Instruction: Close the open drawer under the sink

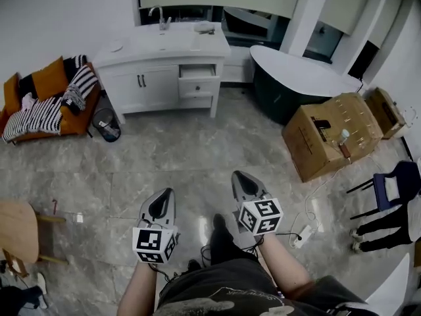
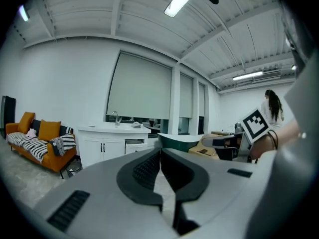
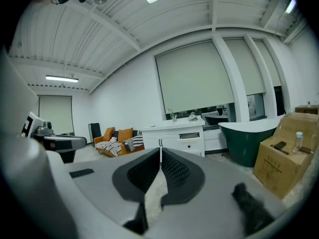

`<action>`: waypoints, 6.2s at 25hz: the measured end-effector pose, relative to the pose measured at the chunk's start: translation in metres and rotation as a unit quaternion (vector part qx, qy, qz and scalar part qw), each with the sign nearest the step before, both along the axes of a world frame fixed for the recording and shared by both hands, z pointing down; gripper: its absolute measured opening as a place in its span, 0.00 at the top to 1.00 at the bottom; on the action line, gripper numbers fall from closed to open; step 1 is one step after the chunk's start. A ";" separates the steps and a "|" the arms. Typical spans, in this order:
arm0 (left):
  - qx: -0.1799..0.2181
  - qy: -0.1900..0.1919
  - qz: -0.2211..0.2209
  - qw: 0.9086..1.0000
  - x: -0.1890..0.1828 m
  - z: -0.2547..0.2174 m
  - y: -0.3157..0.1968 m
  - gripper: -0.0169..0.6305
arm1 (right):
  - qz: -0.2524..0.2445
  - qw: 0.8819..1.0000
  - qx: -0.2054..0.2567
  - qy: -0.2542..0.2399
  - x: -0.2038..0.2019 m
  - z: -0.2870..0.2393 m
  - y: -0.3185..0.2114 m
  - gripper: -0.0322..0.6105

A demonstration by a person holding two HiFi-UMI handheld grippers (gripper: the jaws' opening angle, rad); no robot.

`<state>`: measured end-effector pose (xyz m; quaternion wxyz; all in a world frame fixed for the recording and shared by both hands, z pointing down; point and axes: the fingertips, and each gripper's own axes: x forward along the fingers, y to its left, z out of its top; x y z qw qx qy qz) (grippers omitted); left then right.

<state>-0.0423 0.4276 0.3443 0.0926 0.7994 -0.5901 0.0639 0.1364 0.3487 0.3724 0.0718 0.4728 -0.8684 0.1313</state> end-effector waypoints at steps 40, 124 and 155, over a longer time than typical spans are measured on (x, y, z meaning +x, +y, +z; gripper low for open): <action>-0.115 0.030 0.029 0.993 -0.064 0.077 -0.444 0.95 | 0.004 0.994 -0.101 0.027 -0.073 0.094 -0.429 0.91; -0.211 -0.003 -0.043 0.976 -0.197 0.365 -0.826 0.95 | 0.054 0.973 -0.202 0.096 -0.227 0.412 -0.950 0.72; -0.134 -0.001 0.038 0.990 -0.184 0.197 -0.696 0.95 | 0.113 0.985 -0.122 0.036 -0.193 0.202 -0.741 0.89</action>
